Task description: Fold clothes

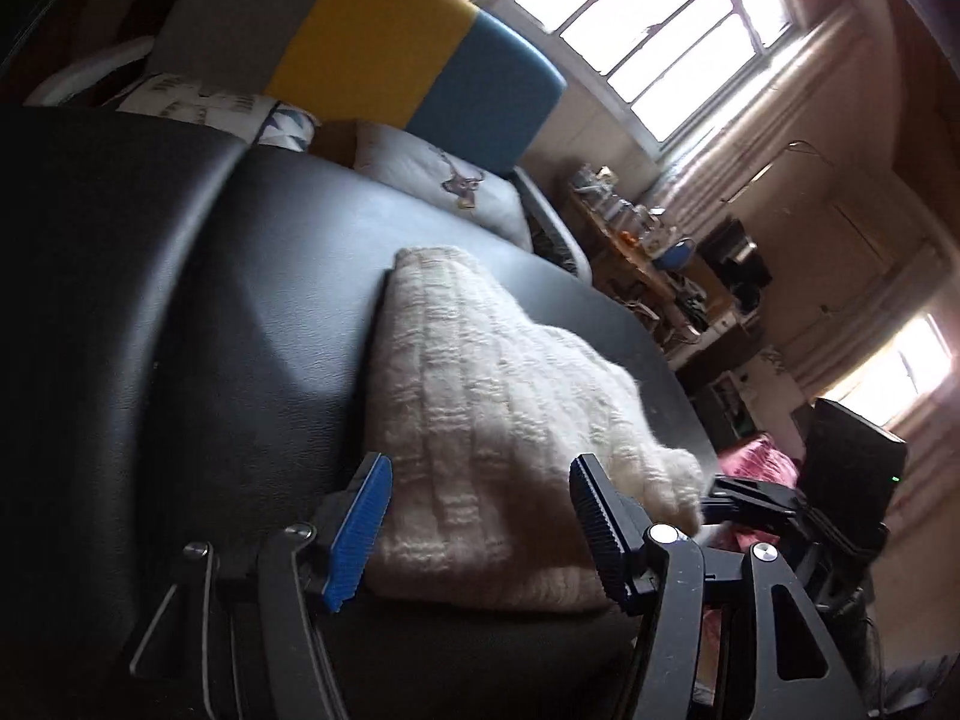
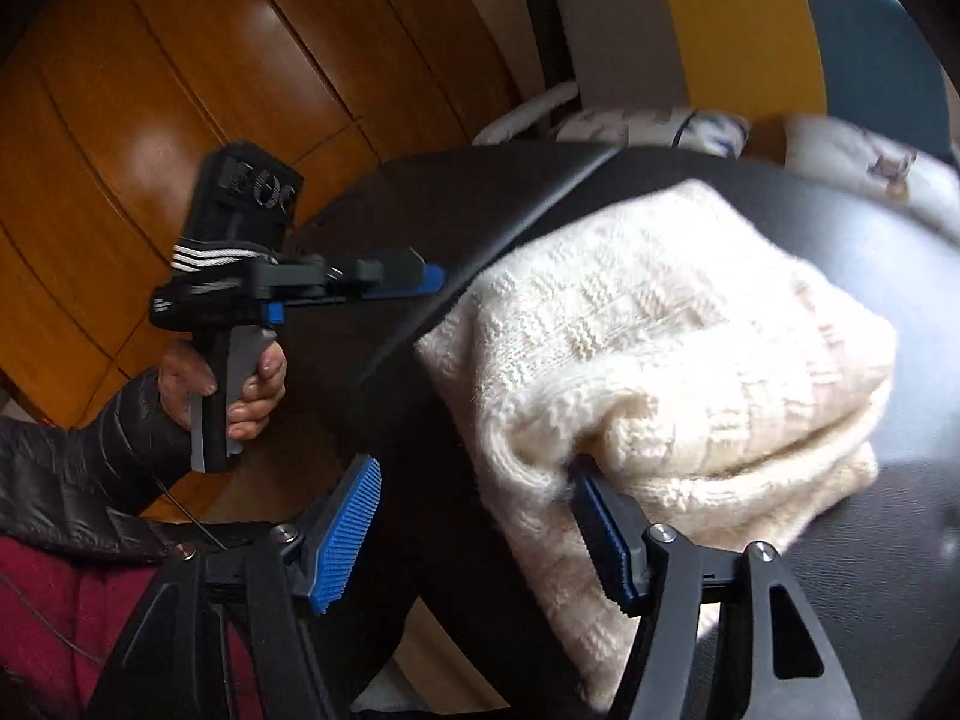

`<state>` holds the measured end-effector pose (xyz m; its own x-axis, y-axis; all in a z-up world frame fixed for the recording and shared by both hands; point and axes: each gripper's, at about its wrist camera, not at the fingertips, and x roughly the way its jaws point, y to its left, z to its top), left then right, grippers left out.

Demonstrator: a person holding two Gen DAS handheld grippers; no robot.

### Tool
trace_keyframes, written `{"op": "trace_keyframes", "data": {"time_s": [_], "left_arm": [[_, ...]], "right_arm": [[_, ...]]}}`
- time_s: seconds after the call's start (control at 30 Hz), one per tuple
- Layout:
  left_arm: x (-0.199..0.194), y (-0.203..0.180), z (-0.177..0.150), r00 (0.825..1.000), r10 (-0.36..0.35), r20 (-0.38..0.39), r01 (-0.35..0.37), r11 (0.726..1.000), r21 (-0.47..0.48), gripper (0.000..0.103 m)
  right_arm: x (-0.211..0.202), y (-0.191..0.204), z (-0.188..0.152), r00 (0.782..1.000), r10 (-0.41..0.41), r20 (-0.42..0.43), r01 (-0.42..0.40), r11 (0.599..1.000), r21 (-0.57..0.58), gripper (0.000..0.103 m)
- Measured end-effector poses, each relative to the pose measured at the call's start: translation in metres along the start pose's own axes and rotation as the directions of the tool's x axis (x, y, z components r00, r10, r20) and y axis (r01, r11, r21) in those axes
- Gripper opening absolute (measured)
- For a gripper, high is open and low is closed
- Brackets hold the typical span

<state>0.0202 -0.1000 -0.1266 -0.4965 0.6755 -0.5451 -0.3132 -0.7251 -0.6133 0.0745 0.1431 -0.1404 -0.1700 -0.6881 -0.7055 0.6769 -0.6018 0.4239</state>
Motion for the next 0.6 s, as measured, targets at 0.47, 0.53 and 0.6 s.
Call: {"op": "trace_keyframes", "data": {"time_s": [0.47, 0.53, 0.6], "left_arm": [[0.032, 0.019, -0.019, 0.983, -0.095, -0.160, 0.099, 0.995, 0.017, 0.066], [0.023, 0.012, -0.018, 0.983, -0.122, -0.140, 0.128, 0.991, 0.033, 0.066], [0.018, -0.001, -0.017, 0.986, -0.105, -0.125, 0.119, 0.987, 0.106, 0.066]], "right_arm": [[-0.022, -0.062, -0.082, 0.996, 0.091, -0.024, -0.079, 0.944, 0.319, 0.056], [-0.041, -0.060, -0.079, 0.996, 0.075, 0.049, -0.087, 0.940, 0.329, 0.058], [-0.064, -0.063, -0.070, 0.987, 0.042, 0.155, -0.095, 0.931, 0.353, 0.061]]}}
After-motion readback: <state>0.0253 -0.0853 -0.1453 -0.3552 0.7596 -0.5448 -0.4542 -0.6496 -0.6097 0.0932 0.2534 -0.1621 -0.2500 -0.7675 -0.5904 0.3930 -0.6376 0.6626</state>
